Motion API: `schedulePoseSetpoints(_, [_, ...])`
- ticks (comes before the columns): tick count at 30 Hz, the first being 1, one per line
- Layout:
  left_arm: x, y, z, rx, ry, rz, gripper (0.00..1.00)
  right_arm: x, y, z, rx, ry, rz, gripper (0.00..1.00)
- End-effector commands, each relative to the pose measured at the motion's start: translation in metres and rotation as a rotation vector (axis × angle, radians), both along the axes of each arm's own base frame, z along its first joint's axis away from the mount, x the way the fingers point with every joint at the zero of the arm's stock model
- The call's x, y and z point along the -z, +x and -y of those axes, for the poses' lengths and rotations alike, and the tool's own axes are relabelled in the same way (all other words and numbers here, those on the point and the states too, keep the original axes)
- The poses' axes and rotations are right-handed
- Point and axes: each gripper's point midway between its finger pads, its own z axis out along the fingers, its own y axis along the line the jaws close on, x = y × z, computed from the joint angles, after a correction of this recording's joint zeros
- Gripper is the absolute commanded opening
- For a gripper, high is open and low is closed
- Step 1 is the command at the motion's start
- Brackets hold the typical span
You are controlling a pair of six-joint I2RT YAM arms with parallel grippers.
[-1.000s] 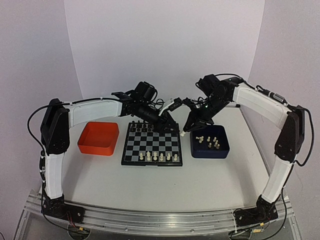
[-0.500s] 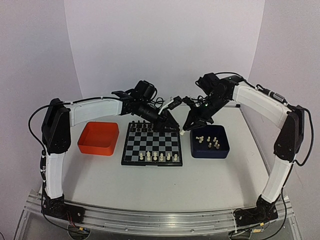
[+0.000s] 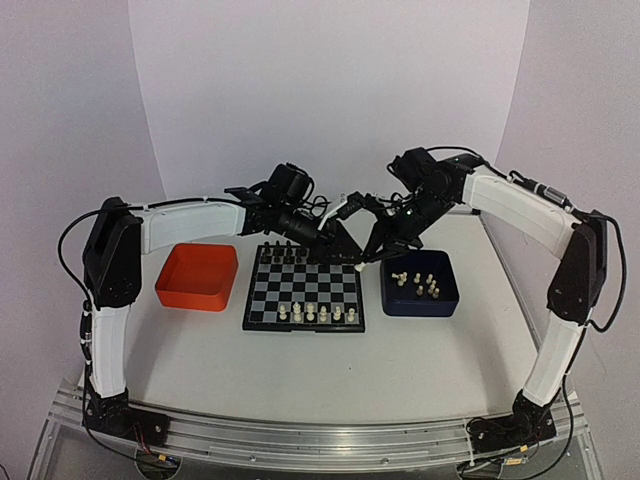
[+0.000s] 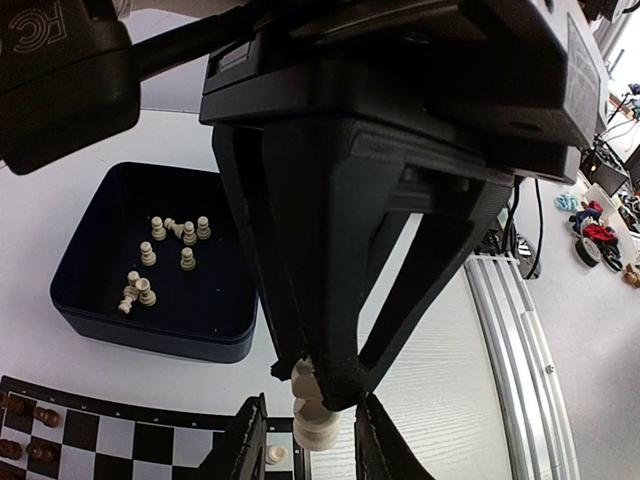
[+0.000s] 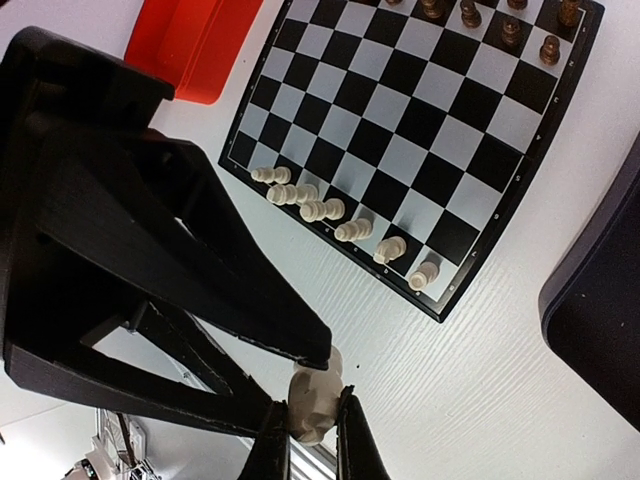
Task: Set up the chess pieces on the board
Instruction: Place the chess piece on the chessboard.
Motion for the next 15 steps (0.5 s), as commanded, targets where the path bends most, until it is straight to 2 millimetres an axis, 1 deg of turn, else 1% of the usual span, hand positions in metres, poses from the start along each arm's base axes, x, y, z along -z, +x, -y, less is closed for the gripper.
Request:
schedulePoseSetpoints(1, [-0.009, -0.009, 0.004, 0.003, -0.019, 0.017, 0.28, -0.034, -0.008, -0.020, -0.072, 0.125, 0.089, 0.00])
schedulePoseSetpoints(4, [-0.007, -0.010, 0.002, 0.005, -0.007, 0.020, 0.27, -0.034, -0.006, -0.017, -0.061, 0.111, 0.104, 0.00])
schedulePoseSetpoints(9, [0.000, -0.016, -0.005, 0.019, 0.018, 0.007, 0.28, -0.038, -0.010, -0.014, -0.066, 0.117, 0.117, 0.00])
schedulePoseSetpoints(12, [0.002, -0.025, -0.009, 0.058, 0.030, -0.008, 0.33, -0.041, -0.014, -0.016, -0.080, 0.136, 0.112, 0.00])
schedulePoseSetpoints(15, [0.002, -0.028, -0.011, 0.069, 0.034, -0.016, 0.36, -0.045, -0.018, -0.018, -0.093, 0.159, 0.100, 0.00])
